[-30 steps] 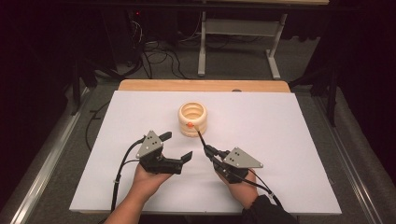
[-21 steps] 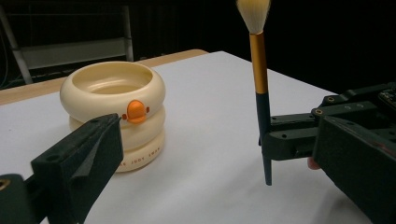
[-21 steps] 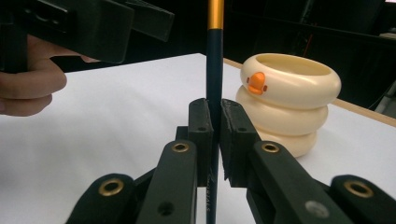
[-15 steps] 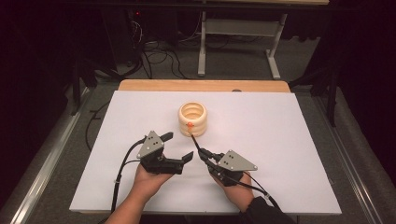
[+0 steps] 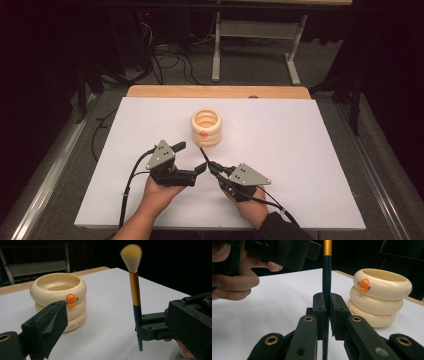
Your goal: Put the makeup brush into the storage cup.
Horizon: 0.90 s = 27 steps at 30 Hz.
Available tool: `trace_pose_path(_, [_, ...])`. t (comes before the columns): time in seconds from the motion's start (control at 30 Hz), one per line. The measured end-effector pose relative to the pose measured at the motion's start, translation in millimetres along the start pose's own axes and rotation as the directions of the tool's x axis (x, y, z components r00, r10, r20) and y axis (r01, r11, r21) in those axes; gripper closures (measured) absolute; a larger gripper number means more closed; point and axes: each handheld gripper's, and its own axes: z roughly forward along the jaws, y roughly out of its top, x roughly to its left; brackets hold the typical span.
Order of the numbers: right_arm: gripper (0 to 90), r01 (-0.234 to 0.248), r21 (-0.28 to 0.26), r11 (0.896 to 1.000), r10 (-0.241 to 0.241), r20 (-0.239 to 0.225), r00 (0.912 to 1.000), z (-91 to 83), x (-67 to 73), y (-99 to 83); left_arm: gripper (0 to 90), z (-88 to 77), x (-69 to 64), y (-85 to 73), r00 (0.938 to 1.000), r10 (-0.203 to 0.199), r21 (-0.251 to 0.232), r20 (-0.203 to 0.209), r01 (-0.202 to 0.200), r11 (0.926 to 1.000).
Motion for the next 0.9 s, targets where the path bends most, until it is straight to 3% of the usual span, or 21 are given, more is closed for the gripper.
trace_pose_path(0.37, [86.1, 0.000, 0.002, 1.000, 0.000, -0.011, 0.9999, 0.9, 3.7, 0.3, 17.9, -1.1, 0.5, 0.5, 0.9992, -0.024, -0.011, 0.033, 0.024, 0.9996])
trace_pose_path(0.9, [86.1, -0.002, 0.000, 1.000, 0.002, -0.011, 0.9999, 1.9, 4.9, 0.1, 53.1, -1.7, 3.2, -2.3, 0.9926, -0.047, -0.025, 0.112, 0.051, 0.9984])
